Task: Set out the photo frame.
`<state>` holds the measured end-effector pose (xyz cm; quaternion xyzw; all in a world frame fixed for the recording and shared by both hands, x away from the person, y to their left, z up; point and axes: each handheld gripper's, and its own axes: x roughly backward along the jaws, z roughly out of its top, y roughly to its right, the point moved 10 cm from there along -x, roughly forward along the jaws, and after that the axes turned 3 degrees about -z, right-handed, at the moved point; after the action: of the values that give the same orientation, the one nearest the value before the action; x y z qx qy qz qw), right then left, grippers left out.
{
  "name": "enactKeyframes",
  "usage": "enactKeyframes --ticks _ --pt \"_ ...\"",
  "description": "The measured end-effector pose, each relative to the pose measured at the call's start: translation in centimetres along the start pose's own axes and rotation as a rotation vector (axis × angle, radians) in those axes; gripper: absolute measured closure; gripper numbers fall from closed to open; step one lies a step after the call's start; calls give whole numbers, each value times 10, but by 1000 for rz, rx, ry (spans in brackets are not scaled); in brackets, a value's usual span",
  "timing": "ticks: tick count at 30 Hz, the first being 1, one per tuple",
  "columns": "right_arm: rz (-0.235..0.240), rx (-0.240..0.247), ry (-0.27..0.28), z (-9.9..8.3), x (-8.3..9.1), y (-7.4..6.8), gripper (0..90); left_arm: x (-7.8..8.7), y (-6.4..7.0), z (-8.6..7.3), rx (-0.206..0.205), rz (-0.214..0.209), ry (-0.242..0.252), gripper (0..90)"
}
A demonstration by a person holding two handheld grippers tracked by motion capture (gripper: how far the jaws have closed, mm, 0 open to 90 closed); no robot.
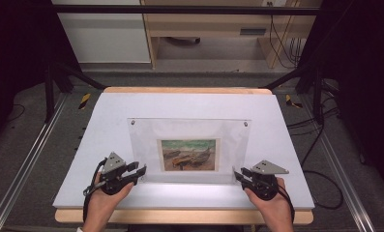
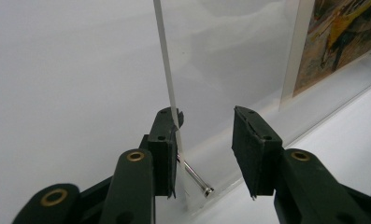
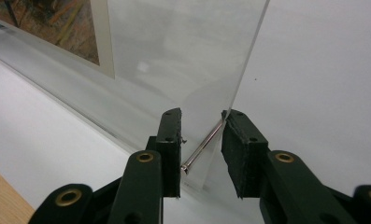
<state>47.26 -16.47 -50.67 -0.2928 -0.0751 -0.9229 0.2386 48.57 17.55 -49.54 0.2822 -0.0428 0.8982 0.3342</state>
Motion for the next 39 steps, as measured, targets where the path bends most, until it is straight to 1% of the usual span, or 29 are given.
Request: enactKeyframes --ticks 2,9,18,26,32,34,35,36,39 --pt "2 -15 -5 -1 1 -1 681 1 1 0 -1 -1 -1 604" --pt "4 -19 -8 -1 1 -2 677 1 2 -2 4 -3 -1 607" --pt "-2 7 2 -1 0 -1 677 1 1 -2 1 -1 0 605" --pt "0 -1 -5 -2 0 -2 674 1 2 -3 -1 -4 -2 603" --pt "4 6 -15 -5 1 -3 670 3 4 -7 -7 -10 -12 601" --pt "9 16 -17 -6 1 -4 667 3 5 -8 -12 -2 -12 602" --pt "9 10 -22 -7 2 -4 668 3 5 -8 -13 -1 -13 602" --pt "8 20 -16 -6 1 -3 670 3 5 -8 -7 -2 -9 602" --pt "5 19 -15 -6 1 -3 669 3 4 -8 -8 -5 -7 603"
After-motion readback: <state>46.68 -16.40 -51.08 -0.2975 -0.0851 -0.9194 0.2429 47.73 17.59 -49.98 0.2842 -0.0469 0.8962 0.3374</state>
